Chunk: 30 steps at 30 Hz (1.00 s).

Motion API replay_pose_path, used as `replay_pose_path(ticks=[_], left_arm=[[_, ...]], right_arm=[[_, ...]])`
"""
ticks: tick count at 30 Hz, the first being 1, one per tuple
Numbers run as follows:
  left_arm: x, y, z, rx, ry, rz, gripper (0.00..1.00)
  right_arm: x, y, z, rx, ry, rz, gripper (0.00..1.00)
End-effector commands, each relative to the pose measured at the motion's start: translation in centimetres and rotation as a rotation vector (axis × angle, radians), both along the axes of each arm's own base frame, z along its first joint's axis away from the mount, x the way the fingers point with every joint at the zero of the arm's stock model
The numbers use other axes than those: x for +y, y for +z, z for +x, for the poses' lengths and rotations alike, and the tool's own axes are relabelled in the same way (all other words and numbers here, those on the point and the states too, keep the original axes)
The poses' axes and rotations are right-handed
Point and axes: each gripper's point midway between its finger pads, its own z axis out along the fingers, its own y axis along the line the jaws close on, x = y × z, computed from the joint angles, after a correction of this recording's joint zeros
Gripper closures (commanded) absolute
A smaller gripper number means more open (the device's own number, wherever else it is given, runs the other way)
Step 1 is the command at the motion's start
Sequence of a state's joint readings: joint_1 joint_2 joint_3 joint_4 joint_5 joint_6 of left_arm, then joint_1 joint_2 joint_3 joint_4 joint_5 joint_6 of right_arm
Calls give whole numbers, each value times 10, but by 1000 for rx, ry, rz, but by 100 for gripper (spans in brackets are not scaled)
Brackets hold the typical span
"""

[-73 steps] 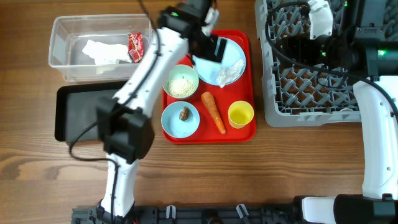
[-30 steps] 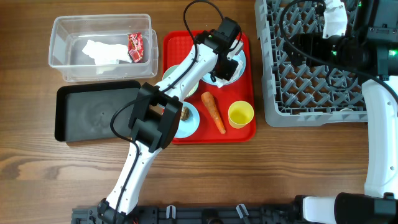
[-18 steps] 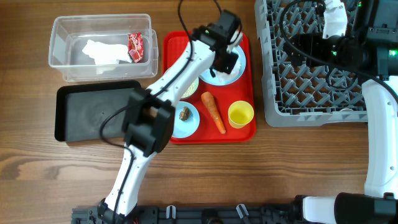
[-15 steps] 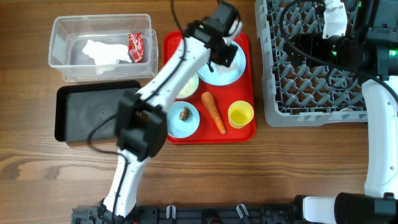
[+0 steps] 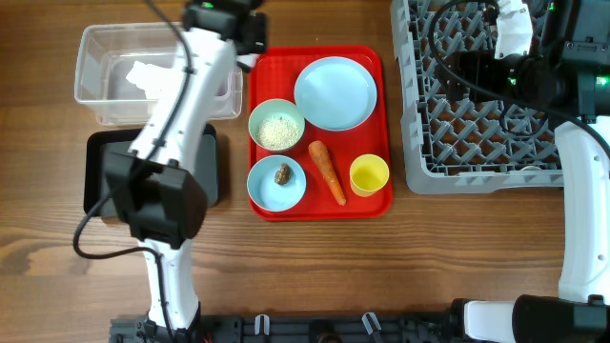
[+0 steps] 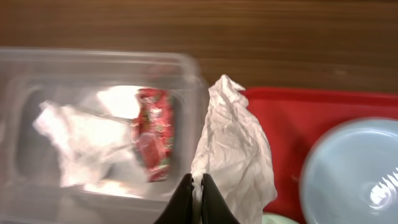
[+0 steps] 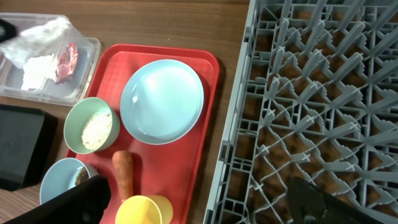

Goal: Sort waste into correct bins and load items into the dishwasher rack
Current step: 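Grasp the second tissue on the blue plate and drop it in the bin, then reach the left gripper to the green rice bowl rim and grasp it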

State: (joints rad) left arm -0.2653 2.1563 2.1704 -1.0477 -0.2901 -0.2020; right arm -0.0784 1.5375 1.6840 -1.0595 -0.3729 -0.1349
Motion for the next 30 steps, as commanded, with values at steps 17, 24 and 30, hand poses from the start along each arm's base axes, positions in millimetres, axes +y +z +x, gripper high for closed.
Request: replay_pose_path(ticks=[17,24,30], left_arm=[[85,-36,0,86,286,-76,10],[36,-34,-14,171,28,-161,10],[-24,-27,-46,251,-137,-178,12]], right_arm=[[-2,-2,4,4,-8,-3,4],[-2,-2,4,6,-9,-2,1],[-2,-1,5,0,-9,-3,0]])
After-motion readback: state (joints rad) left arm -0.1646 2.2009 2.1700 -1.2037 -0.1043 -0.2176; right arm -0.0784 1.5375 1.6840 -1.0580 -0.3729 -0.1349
